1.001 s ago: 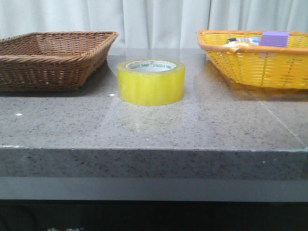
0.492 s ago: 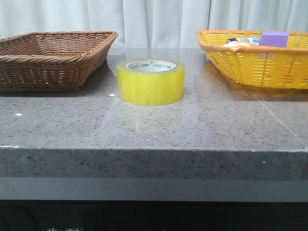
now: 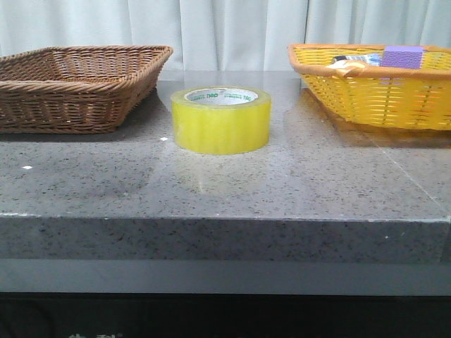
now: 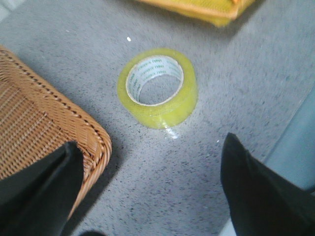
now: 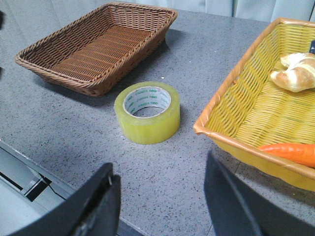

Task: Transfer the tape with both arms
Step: 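Withdraw the right gripper away from the tape roll, then lower the left gripper into the tape roll's hole and grip its wall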

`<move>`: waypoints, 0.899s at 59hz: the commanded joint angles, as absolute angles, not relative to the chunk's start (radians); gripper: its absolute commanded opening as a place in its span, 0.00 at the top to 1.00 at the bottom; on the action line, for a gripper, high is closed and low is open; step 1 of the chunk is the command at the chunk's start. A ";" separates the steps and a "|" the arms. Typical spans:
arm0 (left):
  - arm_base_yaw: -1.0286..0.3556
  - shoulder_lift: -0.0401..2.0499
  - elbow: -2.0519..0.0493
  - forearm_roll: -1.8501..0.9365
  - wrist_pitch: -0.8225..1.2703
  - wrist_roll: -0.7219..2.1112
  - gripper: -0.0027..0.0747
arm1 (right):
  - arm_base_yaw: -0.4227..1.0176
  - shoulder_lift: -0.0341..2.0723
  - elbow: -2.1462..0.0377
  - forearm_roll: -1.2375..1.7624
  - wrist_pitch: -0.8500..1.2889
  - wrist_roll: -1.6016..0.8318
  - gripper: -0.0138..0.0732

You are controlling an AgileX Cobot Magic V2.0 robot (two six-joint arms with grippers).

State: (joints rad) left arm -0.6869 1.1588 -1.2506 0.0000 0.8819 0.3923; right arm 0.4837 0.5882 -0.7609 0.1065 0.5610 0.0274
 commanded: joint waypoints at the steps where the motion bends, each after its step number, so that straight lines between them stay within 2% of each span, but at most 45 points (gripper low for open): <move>1: -0.694 1.230 -1.339 0.000 0.871 0.488 0.24 | 0.482 0.586 -0.786 0.100 0.482 0.026 0.36; 25: -0.694 1.621 -1.634 -0.055 1.055 0.755 0.23 | 0.482 0.586 -0.786 0.100 0.482 0.026 0.36; 36: -0.694 1.734 -1.761 -0.130 1.175 0.855 0.23 | 0.482 0.586 -0.786 0.100 0.482 0.026 0.36; 53: -0.692 1.859 -1.880 -0.132 1.226 0.856 0.23 | 0.482 0.586 -0.786 0.100 0.482 0.026 0.36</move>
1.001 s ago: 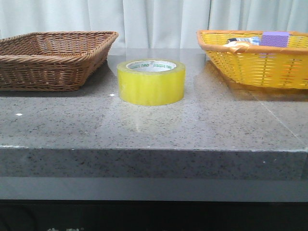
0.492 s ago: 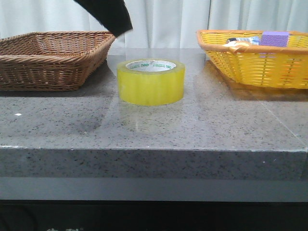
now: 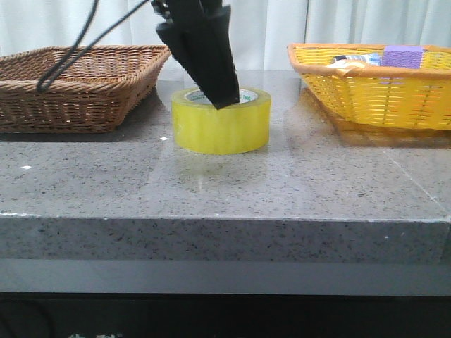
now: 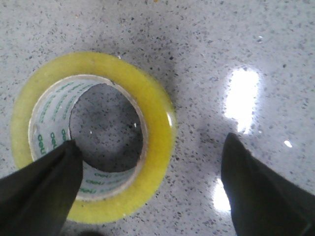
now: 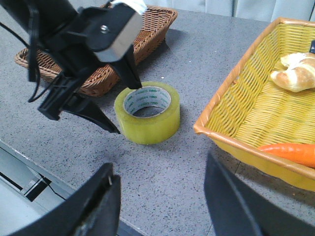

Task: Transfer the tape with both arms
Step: 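Lower the left gripper into the tape roll's hole and grip its wall, then lift the tape roll with the left gripper toward the brown basket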

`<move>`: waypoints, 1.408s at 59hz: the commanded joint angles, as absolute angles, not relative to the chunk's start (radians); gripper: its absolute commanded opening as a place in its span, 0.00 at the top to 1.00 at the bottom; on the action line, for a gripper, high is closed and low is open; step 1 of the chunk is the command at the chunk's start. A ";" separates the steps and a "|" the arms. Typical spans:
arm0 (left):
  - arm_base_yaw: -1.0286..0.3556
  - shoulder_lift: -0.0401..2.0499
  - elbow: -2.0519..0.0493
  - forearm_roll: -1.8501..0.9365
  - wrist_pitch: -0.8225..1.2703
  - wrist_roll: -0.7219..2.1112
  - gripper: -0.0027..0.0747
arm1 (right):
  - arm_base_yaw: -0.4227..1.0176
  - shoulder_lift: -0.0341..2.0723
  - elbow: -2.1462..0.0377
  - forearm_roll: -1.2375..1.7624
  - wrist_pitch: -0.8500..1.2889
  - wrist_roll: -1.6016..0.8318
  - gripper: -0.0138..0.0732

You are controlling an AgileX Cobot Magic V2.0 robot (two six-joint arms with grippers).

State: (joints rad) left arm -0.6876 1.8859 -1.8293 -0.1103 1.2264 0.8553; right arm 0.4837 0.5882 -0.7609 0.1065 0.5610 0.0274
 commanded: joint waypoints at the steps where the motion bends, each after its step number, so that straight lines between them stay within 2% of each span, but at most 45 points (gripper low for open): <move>1: -0.692 1.868 -1.883 -0.134 1.228 0.857 0.23 | 0.482 0.586 -0.786 0.100 0.482 0.026 0.36; 43: -0.682 1.996 -1.895 -0.136 1.230 0.857 0.24 | 0.482 0.586 -0.786 0.100 0.482 0.026 0.36; 48: -0.682 1.996 -1.895 -0.136 1.234 0.857 0.33 | 0.482 0.586 -0.786 0.100 0.482 0.026 0.36; 59: -0.682 1.996 -1.895 -0.131 1.236 0.857 0.68 | 0.482 0.586 -0.786 0.100 0.482 0.026 0.36; 65: -0.682 1.996 -1.895 -0.131 1.236 0.854 0.78 | 0.482 0.586 -0.786 0.100 0.482 0.026 0.36; 83: -0.682 1.994 -1.980 -0.110 1.271 0.775 0.79 | 0.482 0.586 -0.786 0.100 0.482 0.026 0.36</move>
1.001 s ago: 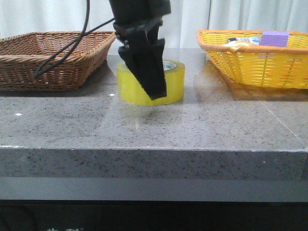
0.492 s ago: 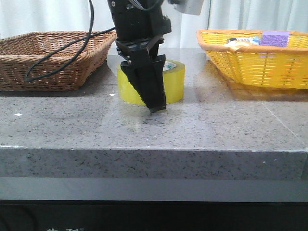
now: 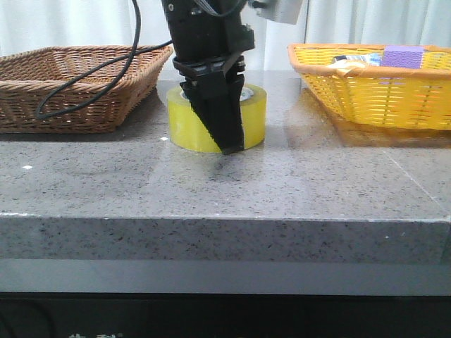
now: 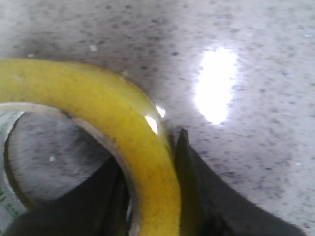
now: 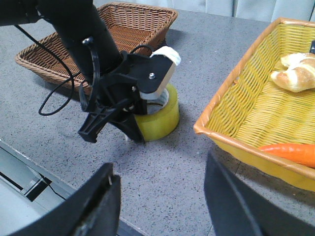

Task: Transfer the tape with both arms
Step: 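Lift the tape roll with the left gripper toward the brown basket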

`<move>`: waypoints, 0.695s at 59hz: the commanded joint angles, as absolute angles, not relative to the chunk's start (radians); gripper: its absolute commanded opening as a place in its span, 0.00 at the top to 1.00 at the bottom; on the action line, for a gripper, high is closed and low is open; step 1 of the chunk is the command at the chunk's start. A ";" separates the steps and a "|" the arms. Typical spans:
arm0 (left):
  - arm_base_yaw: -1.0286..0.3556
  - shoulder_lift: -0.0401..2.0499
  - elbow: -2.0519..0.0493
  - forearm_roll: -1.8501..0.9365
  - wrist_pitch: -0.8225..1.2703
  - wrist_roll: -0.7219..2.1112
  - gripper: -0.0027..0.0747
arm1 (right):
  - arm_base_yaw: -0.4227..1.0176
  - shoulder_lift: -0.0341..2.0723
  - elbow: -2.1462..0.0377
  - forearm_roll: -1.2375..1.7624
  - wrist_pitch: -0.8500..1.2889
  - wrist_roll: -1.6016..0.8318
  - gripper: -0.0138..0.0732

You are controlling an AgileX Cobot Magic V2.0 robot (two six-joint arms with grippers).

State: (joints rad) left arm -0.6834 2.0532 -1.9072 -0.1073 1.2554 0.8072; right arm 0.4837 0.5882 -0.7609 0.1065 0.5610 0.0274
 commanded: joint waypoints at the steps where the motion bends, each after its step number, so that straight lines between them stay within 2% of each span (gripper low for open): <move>1: -0.682 1.994 -1.990 -0.110 1.278 0.769 0.79 | 0.482 0.586 -0.786 0.100 0.482 0.026 0.36; 13: -0.682 1.994 -2.144 -0.065 1.285 0.657 0.79 | 0.482 0.586 -0.786 0.100 0.482 0.026 0.36; 26: -0.672 1.992 -2.290 0.119 1.285 0.377 0.79 | 0.482 0.586 -0.786 0.100 0.482 0.026 0.36; 41: -0.553 1.986 -2.320 0.151 1.285 0.131 0.79 | 0.482 0.586 -0.786 0.100 0.482 0.026 0.36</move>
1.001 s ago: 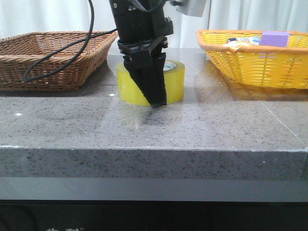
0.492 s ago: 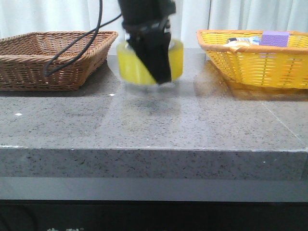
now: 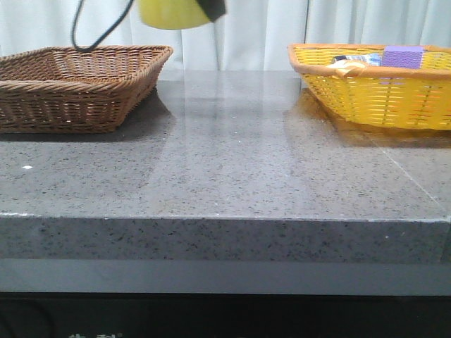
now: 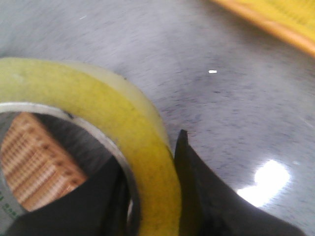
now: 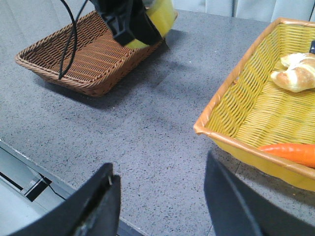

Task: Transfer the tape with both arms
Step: 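Lift the tape roll with the left gripper toward the brown basket, then lower the tape roll into the brown basket and open the left gripper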

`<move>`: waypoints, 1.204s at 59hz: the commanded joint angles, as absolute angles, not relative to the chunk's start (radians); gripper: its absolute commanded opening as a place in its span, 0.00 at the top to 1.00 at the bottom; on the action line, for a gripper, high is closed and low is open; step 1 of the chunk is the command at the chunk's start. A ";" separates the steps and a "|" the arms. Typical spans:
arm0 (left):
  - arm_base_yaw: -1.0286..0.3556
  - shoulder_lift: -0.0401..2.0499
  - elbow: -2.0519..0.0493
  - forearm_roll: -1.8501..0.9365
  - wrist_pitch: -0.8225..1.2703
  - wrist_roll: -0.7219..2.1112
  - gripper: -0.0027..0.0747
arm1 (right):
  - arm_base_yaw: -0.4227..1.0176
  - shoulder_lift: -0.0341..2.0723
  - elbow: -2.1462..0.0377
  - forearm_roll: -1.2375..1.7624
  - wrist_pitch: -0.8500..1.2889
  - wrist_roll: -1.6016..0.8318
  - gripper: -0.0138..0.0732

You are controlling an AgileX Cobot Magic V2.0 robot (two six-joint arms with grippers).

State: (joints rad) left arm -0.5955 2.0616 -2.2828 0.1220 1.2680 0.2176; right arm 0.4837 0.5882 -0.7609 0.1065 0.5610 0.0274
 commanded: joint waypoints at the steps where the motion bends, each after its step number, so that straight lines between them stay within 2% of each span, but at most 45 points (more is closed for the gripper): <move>1: -0.544 1.986 -2.320 0.151 1.285 0.115 0.79 | 0.482 0.586 -0.786 0.100 0.482 0.026 0.36; 10: -0.438 1.986 -2.320 0.149 1.285 -0.009 0.79 | 0.482 0.586 -0.786 0.100 0.482 0.026 0.36; 24: -0.332 1.994 -2.284 0.073 1.283 -0.026 0.79 | 0.482 0.586 -0.786 0.100 0.482 0.026 0.36; 40: -0.285 1.994 -2.168 0.104 1.271 -0.026 0.79 | 0.482 0.586 -0.786 0.100 0.482 0.026 0.36; 56: -0.285 1.994 -2.083 0.068 1.171 -0.026 0.78 | 0.482 0.586 -0.786 0.100 0.482 0.026 0.36; 61: -0.285 1.996 -2.083 0.042 1.164 -0.022 0.69 | 0.482 0.586 -0.786 0.100 0.482 0.026 0.36; 66: -0.285 1.996 -2.083 0.023 1.164 -0.009 0.53 | 0.482 0.586 -0.786 0.100 0.482 0.026 0.36; 71: -0.285 1.996 -2.083 0.022 1.164 -0.009 0.43 | 0.482 0.586 -0.786 0.100 0.482 0.026 0.36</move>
